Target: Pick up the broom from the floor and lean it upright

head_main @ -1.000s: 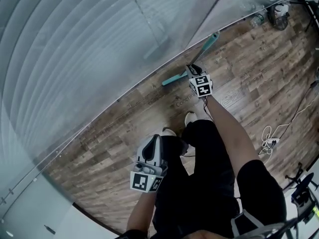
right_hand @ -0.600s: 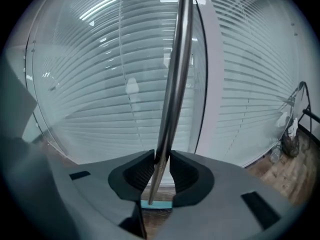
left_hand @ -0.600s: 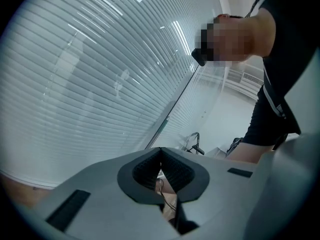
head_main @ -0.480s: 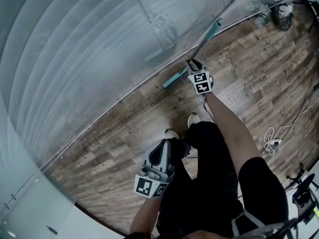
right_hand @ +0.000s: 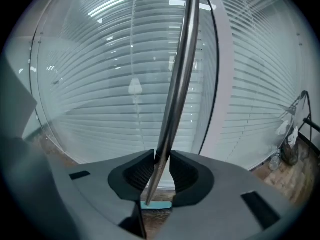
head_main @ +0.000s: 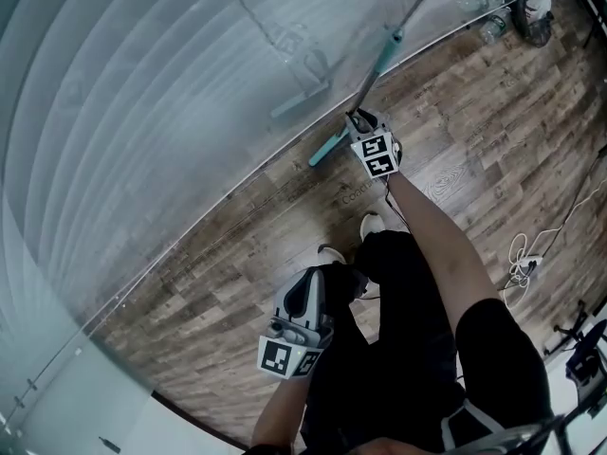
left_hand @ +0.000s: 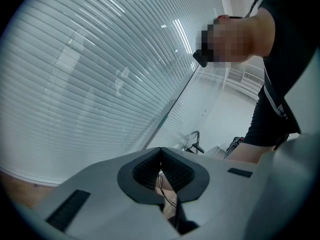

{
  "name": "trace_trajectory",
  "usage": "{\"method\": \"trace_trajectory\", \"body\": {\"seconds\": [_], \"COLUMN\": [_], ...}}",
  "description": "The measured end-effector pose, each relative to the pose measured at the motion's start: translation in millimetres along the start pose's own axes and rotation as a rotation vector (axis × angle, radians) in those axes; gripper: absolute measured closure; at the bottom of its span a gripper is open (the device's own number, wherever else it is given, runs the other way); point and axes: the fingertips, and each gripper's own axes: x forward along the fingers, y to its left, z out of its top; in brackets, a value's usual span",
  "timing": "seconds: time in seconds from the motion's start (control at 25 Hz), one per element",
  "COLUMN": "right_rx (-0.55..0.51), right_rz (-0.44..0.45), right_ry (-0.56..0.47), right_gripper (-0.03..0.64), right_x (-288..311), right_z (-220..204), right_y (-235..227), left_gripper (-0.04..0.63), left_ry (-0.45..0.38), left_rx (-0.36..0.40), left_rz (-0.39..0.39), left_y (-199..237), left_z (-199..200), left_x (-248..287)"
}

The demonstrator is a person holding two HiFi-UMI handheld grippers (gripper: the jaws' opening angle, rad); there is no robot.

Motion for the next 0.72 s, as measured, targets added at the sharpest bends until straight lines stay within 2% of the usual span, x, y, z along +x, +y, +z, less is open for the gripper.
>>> {"method": "trace_trajectory", "body": {"seconds": [0.28, 0.48, 0.72], "right_rx": [-0.018, -0.030, -0.011], "right_rz": [-0.026, -0.027, -0.025], "right_ry": [-0.008, -0.009, -0.029], "right_gripper": [0.506, 0.503, 0.482], "right_x": [3.0, 0.3, -7.9], "right_z": [1.0, -0.6, -1.6], "right_y": [-5.7, -5.0, -6.0], "left_gripper": [0.577, 0.577, 0.577], "left_ry": [-0.020, -0.019, -0.009], "left_rx": [0.006, -0.036, -0.042], "left_rz": [0.011, 0.014, 0.004], "left_y": [4.4, 8.7, 2.1], "left_z": [-2.0, -11.9, -14.8], "left_x": [-5.9, -4.4, -6.4]}}
